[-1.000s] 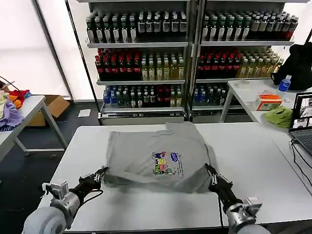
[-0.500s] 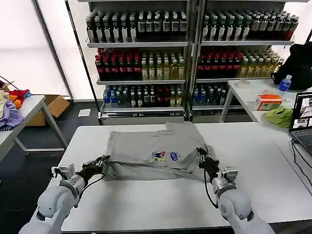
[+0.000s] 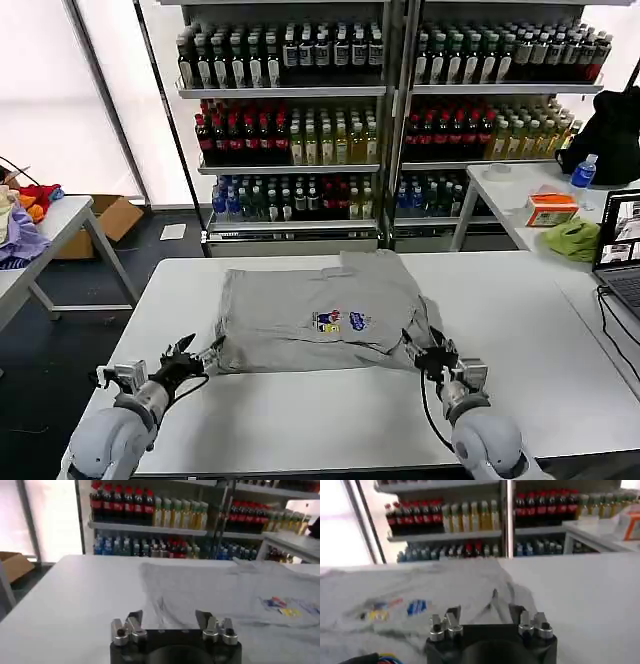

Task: Fold and organize the clothes.

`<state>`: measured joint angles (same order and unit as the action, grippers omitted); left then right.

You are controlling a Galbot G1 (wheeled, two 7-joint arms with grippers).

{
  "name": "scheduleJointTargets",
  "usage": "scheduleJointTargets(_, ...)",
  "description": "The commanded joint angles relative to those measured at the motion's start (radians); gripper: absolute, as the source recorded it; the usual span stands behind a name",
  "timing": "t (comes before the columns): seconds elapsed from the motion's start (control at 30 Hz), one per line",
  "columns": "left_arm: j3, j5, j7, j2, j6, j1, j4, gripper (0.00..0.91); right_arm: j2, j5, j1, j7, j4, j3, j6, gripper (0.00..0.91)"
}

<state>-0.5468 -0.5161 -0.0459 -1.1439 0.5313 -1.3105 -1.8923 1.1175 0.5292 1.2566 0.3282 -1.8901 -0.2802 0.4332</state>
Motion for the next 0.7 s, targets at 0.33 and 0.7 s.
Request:
scheduleJointTargets(0.33, 0.044, 0.057, 0.006, -0.086, -0.009, -0.045, 0.036, 0.010, 0.011, -0.027, 0.064, 0.046, -0.043, -0.003, -0.003, 0.000)
scheduleJointTargets(0.7, 0.002, 0.030, 0.016, -0.070, -0.047, -0.115, -0.001, 0.000, -0.026, -0.023, 0.115, -0.038, -0.068, -0.034, -0.036, 0.000)
